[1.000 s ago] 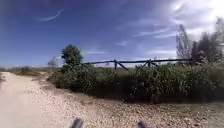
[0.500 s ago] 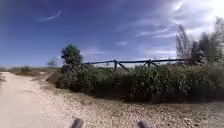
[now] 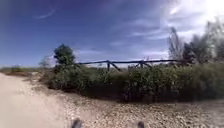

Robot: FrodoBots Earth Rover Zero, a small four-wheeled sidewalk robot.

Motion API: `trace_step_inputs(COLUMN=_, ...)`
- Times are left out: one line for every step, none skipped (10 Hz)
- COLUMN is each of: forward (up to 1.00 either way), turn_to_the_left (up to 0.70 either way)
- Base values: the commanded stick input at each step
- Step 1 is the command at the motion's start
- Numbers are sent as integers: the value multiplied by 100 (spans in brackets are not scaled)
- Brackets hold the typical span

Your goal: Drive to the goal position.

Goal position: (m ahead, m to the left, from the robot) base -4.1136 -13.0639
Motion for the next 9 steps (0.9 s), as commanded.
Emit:
trace_step_inputs(forward=0, turn_to_the_left=-70)
trace_step_inputs(forward=0, turn_to_the_left=-70)
trace_step_inputs(forward=0, turn_to_the_left=-70)
trace_step_inputs(forward=0, turn_to_the_left=-70)
trace_step_inputs(forward=0, turn_to_the_left=-70)
trace_step_inputs(forward=0, turn_to_the_left=-70)
trace_step_inputs(forward=0, turn_to_the_left=-70)
trace_step_inputs(forward=0, turn_to_the_left=-70)
trace_step_inputs(forward=0, turn_to_the_left=-70)
